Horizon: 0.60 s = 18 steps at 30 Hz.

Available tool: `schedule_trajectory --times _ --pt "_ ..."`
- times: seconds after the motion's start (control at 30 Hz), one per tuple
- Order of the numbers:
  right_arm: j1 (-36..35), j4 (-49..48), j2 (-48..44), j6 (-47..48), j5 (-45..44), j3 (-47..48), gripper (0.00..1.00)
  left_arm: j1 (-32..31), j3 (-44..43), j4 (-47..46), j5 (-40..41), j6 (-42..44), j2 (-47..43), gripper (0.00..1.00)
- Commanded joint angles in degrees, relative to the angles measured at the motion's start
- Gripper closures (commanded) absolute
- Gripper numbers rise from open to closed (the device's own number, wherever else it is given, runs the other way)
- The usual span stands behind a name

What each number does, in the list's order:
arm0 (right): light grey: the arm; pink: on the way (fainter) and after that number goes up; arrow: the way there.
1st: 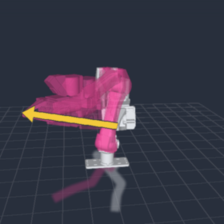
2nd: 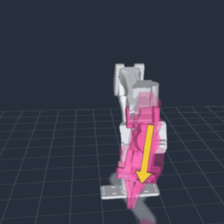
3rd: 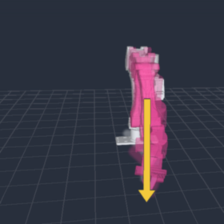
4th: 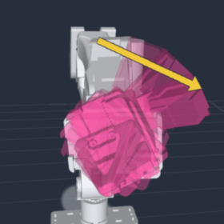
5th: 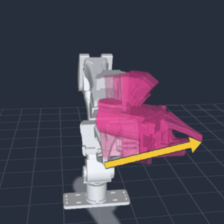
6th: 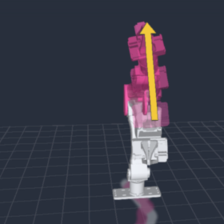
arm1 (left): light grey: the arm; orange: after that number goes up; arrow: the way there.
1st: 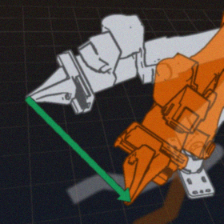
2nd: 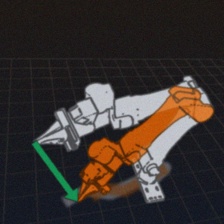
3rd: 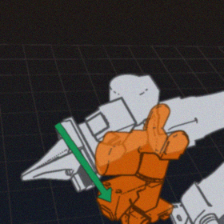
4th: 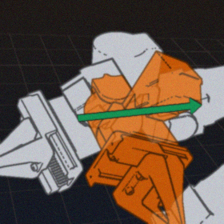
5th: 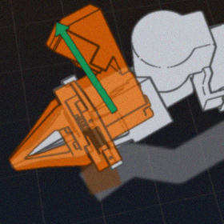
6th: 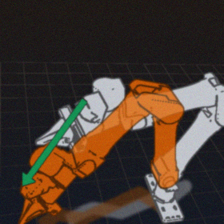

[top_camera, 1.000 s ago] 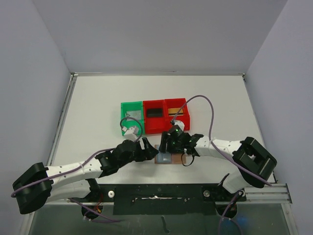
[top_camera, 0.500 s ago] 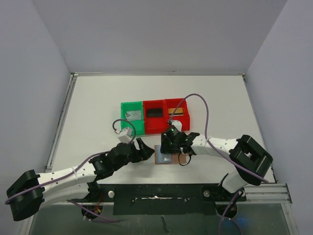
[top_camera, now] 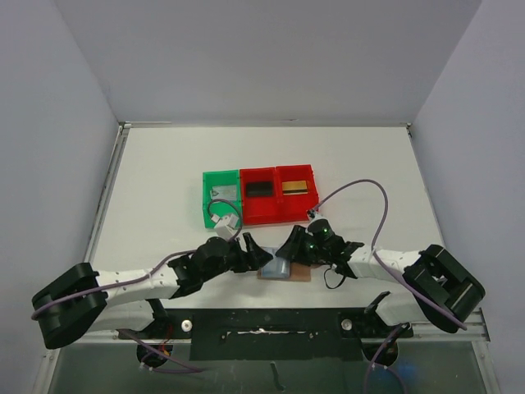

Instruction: Take the credit cards out of the card holder

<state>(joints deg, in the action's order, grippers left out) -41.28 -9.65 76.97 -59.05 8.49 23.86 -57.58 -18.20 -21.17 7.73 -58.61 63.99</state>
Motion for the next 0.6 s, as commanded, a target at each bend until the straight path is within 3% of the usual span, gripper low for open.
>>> schedule_trajectory --times 0.0,0.3,0.57 --pt "0.1 -9.5 -1.6 -5.7 2.4 -3.4 0.58 0.2 -5.1 -9.8 -6.5 2.7 6.9 0.28" --pt "0.3 -13.5 -2.5 -7.1 2.9 -6.2 0.55 0.3 -8.1 -21.6 -15.1 0.4 21.4 0.33" --pt "1.4 -11.9 -4.3 -5.4 4.0 -6.9 0.52 0.2 -7.0 -31.0 -20.1 -2.0 26.2 0.40"
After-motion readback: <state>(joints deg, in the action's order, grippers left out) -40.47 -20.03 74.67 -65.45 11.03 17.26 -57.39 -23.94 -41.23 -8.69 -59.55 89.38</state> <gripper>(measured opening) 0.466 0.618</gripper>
